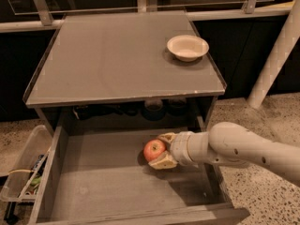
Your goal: Place apple into top drawer
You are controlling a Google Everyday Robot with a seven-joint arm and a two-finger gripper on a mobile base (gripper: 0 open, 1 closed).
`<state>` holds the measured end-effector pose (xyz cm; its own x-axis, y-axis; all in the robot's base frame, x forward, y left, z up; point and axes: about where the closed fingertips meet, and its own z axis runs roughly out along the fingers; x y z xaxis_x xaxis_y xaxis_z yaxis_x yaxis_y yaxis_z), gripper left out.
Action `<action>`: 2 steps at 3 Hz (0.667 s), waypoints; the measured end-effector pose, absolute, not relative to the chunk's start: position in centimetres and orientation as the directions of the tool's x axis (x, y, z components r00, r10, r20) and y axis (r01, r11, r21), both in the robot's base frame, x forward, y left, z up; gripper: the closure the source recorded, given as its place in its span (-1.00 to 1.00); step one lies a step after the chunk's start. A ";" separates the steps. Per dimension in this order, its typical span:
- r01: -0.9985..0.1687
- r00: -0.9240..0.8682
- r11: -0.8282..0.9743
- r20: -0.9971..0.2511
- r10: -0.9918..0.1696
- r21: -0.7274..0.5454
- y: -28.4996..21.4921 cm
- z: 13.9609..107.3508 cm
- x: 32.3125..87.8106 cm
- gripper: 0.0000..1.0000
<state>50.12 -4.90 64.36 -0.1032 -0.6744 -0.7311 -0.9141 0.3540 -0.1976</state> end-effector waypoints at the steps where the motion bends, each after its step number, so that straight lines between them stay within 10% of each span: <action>1: -0.928 -0.089 0.323 -0.728 -0.680 -0.188 -4.0 61.9 49.6 1.00; 2: -0.928 -0.090 0.322 -0.728 -0.680 -0.187 -4.0 61.8 49.6 0.65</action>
Offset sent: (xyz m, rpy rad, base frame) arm -0.0044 0.0083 -0.0219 -0.0031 0.0102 0.0297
